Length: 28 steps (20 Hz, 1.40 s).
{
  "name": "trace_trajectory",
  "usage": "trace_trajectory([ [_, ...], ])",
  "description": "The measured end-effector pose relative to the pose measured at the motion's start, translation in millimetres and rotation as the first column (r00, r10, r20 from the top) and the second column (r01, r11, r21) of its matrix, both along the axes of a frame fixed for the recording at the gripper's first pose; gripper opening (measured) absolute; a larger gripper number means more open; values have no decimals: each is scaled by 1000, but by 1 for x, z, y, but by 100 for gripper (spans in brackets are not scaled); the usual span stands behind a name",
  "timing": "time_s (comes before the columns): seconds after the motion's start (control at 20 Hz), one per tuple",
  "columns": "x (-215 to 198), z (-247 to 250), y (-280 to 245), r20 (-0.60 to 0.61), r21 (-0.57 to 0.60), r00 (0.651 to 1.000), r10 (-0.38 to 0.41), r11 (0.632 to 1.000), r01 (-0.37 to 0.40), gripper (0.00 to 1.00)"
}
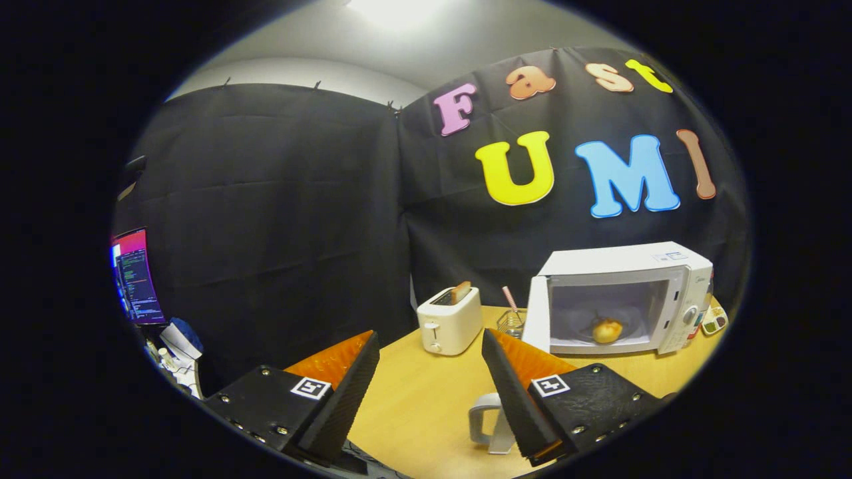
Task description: Open the microwave, put the food inside, and close the microwave door.
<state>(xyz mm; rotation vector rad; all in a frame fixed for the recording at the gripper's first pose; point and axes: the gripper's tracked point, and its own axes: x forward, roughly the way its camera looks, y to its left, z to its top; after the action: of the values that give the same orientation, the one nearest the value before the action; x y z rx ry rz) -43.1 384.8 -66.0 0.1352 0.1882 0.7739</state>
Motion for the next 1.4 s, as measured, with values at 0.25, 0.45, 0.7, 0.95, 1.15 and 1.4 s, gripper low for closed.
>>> trace_trajectory([
  [0.25, -21, -47, 21, -87, -66, 992, 90, 993, -96, 79],
  [0.45, -18, -87, 14, -148, -140, 986, 73, 986, -94, 35],
  [0.7, 3, -116, -11, -230, -169, 973, -7, 985, -33, 6],
  [0.95, 9, -125, -34, -237, -184, 971, -18, 983, -26, 1],
  [1.15, 23, -126, -64, -237, -191, 969, -63, 981, 18, 1],
  [1.4, 56, -129, -116, -248, -202, 952, -180, 971, 131, 1],
])
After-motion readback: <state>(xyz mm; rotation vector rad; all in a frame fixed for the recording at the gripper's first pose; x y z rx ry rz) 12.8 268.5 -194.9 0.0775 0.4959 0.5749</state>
